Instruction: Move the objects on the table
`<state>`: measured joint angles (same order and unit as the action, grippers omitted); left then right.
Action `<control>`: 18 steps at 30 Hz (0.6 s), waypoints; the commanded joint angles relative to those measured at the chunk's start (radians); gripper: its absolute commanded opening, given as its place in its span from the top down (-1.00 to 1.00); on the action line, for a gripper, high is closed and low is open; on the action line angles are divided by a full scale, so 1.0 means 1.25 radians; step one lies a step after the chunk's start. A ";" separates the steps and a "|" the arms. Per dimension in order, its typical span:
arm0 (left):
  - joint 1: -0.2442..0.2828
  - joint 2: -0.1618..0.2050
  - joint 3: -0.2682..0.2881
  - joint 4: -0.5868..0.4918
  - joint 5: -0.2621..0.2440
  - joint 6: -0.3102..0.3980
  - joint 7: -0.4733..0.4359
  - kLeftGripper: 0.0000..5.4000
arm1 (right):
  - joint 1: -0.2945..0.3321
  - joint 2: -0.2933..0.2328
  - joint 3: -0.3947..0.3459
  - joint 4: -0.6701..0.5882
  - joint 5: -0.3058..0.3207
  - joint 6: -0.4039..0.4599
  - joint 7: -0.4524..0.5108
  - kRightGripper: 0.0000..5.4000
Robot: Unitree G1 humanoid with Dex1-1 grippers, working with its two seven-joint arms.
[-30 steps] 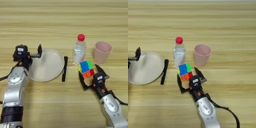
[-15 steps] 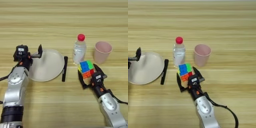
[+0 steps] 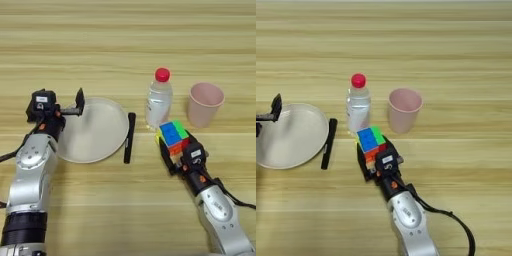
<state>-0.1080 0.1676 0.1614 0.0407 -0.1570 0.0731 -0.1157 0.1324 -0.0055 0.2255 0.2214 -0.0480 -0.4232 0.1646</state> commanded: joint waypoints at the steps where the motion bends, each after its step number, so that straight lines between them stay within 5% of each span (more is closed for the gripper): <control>1: -0.009 -0.001 0.001 0.022 0.010 -0.010 0.005 -1.00 | 0.001 0.001 -0.005 -0.014 0.006 0.003 0.001 -0.23; 18: -0.021 0.003 0.012 0.070 0.015 -0.050 0.022 -1.00 | 0.021 0.008 0.022 -0.118 -0.001 0.034 0.004 -0.23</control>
<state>-0.1210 0.1699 0.1744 0.1211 -0.1536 0.0221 -0.0938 0.1562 -0.0020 0.2422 0.1042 -0.0476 -0.4011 0.1658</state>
